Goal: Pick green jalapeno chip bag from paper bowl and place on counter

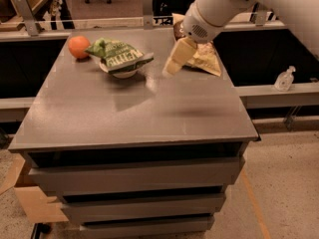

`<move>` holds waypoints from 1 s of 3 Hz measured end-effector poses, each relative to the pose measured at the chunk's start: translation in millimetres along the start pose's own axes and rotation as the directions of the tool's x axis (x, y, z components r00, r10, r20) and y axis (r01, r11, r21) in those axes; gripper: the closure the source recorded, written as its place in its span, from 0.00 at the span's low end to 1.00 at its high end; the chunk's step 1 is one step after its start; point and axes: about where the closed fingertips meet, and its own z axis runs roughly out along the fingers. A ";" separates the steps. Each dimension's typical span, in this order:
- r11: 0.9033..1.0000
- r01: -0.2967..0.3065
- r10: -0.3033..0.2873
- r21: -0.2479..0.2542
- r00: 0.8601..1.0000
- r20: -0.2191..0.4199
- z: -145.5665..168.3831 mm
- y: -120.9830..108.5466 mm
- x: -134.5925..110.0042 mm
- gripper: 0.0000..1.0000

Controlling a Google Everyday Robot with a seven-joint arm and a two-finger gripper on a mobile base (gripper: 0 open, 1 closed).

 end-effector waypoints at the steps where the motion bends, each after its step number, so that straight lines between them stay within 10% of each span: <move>1: 0.999 -0.032 0.032 0.001 0.996 0.084 21.4 -12.7 -40.2 0.00; 3: 0.987 -0.129 0.147 -0.099 0.968 0.202 50.0 -11.4 -95.4 0.00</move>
Offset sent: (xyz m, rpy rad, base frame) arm 0.0626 0.1036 0.0251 0.3391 0.0115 -0.0047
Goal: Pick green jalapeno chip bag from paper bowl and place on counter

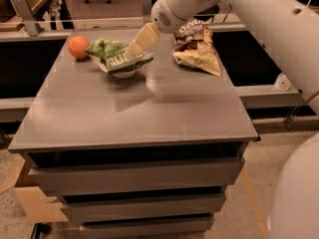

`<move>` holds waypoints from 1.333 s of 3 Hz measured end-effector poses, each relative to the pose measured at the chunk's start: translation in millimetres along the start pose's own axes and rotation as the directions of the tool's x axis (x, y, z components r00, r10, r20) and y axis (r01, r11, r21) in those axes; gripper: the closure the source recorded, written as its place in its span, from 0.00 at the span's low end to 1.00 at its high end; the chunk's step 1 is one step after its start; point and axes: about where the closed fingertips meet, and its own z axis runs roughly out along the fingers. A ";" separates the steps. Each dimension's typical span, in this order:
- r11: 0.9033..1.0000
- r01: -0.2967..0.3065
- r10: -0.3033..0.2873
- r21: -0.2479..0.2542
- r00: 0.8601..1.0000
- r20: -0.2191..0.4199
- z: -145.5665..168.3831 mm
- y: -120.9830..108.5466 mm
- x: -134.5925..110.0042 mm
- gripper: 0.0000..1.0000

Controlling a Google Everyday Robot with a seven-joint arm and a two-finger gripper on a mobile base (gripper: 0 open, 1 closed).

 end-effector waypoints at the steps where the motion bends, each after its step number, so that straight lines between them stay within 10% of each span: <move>1: 0.999 -0.032 0.033 -0.044 0.999 0.020 18.8 3.8 -16.5 0.00; 4: 0.986 -0.120 0.121 -0.119 0.993 -0.005 81.5 -2.7 -20.5 0.00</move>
Offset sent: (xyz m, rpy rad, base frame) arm 0.0339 0.0632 -0.0098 0.1089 0.1026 0.0162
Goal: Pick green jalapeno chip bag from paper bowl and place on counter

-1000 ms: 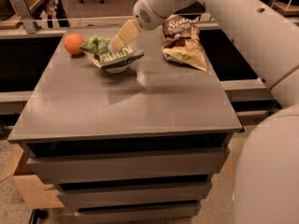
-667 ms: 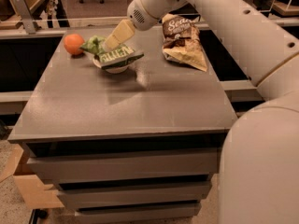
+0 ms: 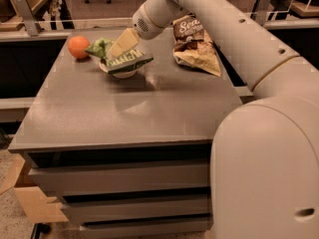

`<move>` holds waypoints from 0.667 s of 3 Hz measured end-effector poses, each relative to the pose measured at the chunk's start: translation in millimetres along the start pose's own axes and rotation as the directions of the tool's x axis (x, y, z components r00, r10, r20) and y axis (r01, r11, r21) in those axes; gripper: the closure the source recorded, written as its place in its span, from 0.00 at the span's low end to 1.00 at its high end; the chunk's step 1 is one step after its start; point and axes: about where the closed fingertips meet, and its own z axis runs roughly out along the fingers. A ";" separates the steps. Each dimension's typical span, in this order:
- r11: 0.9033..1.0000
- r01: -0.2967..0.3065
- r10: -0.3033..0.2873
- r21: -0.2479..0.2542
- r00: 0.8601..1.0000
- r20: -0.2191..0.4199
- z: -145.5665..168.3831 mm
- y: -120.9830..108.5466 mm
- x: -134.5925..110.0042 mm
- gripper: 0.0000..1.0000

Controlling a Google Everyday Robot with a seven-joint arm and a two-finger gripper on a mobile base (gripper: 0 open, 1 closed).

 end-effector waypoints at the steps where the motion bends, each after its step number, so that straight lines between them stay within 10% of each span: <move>1: 1.000 -0.011 0.011 0.001 1.000 -0.021 12.4 -5.9 5.3 0.15; 2: 1.000 -0.014 0.014 0.003 0.999 -0.034 18.6 -10.2 10.3 0.38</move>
Offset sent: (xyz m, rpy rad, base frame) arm 0.0165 -0.0077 -0.0229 -0.0373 0.0220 -0.0215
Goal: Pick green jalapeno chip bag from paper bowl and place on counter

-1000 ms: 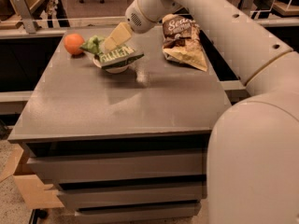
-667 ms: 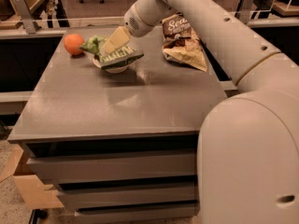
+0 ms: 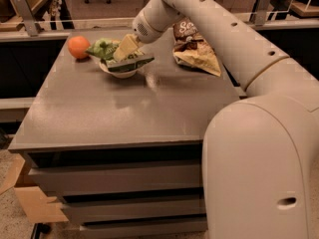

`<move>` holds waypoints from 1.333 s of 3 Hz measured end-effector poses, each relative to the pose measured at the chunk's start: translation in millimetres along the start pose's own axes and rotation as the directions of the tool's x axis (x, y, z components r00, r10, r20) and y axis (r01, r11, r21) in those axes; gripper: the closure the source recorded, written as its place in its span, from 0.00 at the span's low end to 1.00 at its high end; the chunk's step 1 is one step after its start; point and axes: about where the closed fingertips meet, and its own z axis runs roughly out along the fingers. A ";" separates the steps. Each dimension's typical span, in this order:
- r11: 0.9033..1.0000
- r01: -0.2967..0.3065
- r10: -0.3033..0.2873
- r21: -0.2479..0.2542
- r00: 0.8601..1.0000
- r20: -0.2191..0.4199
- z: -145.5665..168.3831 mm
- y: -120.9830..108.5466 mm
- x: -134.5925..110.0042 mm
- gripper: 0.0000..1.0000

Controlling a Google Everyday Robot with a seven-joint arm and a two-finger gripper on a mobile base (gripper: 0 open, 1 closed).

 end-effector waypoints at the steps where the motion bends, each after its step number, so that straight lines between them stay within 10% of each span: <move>1: 1.000 0.008 -0.008 0.006 1.000 -0.001 -3.6 -4.0 3.1 0.62; 3: 0.998 0.064 -0.065 0.027 0.997 0.045 -26.0 1.5 -11.7 1.00; 4: 0.993 0.096 -0.102 0.063 0.990 0.094 -46.8 4.3 -24.3 1.00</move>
Offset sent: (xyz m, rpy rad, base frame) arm -0.0050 -0.0161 0.0276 0.0013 -0.0693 0.0163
